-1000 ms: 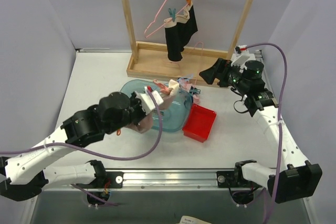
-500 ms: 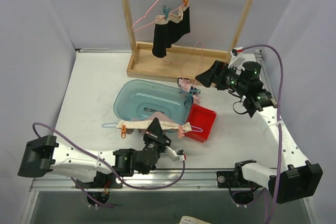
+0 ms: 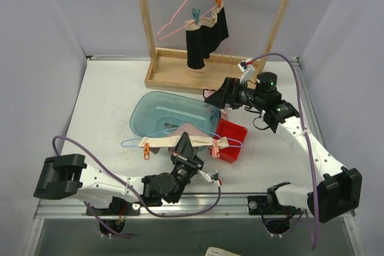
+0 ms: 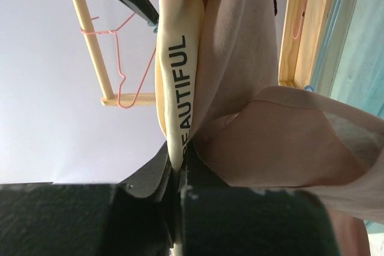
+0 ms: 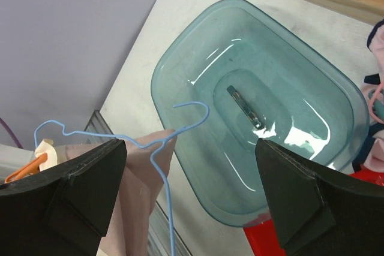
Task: Remove the underwear clipped to the hanger
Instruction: Remove the underwear from the hanger.
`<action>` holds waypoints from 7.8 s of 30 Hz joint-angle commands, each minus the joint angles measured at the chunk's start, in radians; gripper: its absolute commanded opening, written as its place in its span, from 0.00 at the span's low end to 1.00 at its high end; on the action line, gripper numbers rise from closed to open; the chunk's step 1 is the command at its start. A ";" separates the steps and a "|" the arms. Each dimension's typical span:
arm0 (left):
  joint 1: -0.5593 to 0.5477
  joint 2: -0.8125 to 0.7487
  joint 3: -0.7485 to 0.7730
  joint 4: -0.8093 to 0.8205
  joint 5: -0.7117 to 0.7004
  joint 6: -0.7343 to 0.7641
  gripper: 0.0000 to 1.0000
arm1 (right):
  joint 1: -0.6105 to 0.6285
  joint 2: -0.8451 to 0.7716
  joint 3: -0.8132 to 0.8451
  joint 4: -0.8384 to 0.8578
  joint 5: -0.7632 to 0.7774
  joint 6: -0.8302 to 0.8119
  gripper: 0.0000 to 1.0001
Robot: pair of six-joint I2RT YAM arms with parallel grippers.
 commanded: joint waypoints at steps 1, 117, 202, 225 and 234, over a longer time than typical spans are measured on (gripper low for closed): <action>-0.011 0.025 0.040 0.172 -0.006 0.087 0.03 | 0.005 0.056 -0.010 0.128 -0.075 0.032 0.94; 0.649 -0.094 0.911 -2.091 1.668 -1.702 0.03 | 0.104 -0.212 0.075 -0.161 -0.216 -0.478 0.88; 0.592 -0.094 0.880 -2.100 1.475 -1.740 0.03 | 0.182 -0.057 -0.280 -0.034 0.867 -0.113 0.00; 0.739 -0.037 0.933 -2.104 1.188 -1.904 0.03 | 0.139 -0.310 -0.068 -0.188 0.939 -0.135 0.85; 1.183 -0.028 0.930 -2.123 1.010 -2.223 0.03 | 0.173 -0.287 -0.022 -0.164 0.606 -0.228 0.81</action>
